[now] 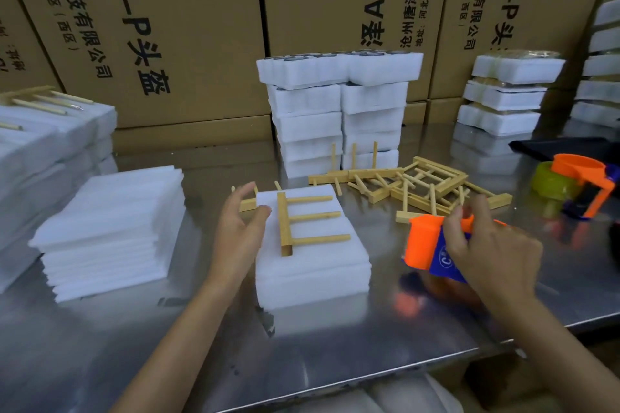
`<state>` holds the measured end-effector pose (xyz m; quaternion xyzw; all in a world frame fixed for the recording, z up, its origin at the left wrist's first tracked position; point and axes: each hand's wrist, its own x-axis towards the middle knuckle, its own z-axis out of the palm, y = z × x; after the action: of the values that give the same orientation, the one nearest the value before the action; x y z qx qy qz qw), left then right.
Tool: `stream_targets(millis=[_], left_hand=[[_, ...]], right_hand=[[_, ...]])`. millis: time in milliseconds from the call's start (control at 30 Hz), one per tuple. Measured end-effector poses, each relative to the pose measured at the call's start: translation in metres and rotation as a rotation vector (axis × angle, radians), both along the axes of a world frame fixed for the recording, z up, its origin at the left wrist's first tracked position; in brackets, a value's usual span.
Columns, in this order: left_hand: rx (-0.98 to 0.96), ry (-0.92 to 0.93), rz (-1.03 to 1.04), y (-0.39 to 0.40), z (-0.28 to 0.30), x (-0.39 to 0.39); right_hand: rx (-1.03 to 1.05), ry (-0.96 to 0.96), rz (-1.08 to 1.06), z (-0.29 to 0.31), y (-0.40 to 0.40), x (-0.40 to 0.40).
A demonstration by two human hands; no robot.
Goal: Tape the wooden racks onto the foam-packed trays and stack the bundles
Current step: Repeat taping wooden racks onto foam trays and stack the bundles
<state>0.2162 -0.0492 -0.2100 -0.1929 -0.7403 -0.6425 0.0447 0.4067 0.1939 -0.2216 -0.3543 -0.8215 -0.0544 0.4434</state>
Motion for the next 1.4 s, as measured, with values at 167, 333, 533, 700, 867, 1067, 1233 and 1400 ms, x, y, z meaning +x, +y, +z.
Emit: stream_targets(millis=[167, 333, 533, 700, 867, 1067, 1233, 1400], left_hand=[[-0.026, 0.244, -0.309, 0.017, 0.043, 0.04], [-0.061, -0.154, -0.649, 0.034, 0.066, 0.063], [0.049, -0.237, -0.653, 0.026, 0.061, 0.053], [0.031, -0.301, -0.66, 0.025, 0.066, 0.046], [0.106, -0.266, -0.531, 0.027, 0.072, 0.049], [0.19, -0.194, -0.323, 0.016, 0.084, 0.035], [0.559, -0.445, -0.11, -0.065, 0.095, -0.042], [0.561, -0.469, -0.097, -0.1, 0.079, -0.057]], right_hand=[[0.001, 0.242, 0.198, 0.026, -0.026, -0.022], [-0.035, 0.352, 0.388, 0.052, -0.05, -0.035], [-0.045, 0.338, 0.457, 0.056, -0.059, -0.034], [-0.04, 0.323, 0.481, 0.061, -0.062, -0.034], [-0.051, 0.294, 0.479, 0.07, -0.061, -0.035], [0.015, -0.021, 0.472, 0.085, -0.041, -0.065], [0.156, -0.392, 0.368, 0.088, 0.02, -0.068], [-0.175, -0.646, 0.416, 0.093, 0.059, -0.086]])
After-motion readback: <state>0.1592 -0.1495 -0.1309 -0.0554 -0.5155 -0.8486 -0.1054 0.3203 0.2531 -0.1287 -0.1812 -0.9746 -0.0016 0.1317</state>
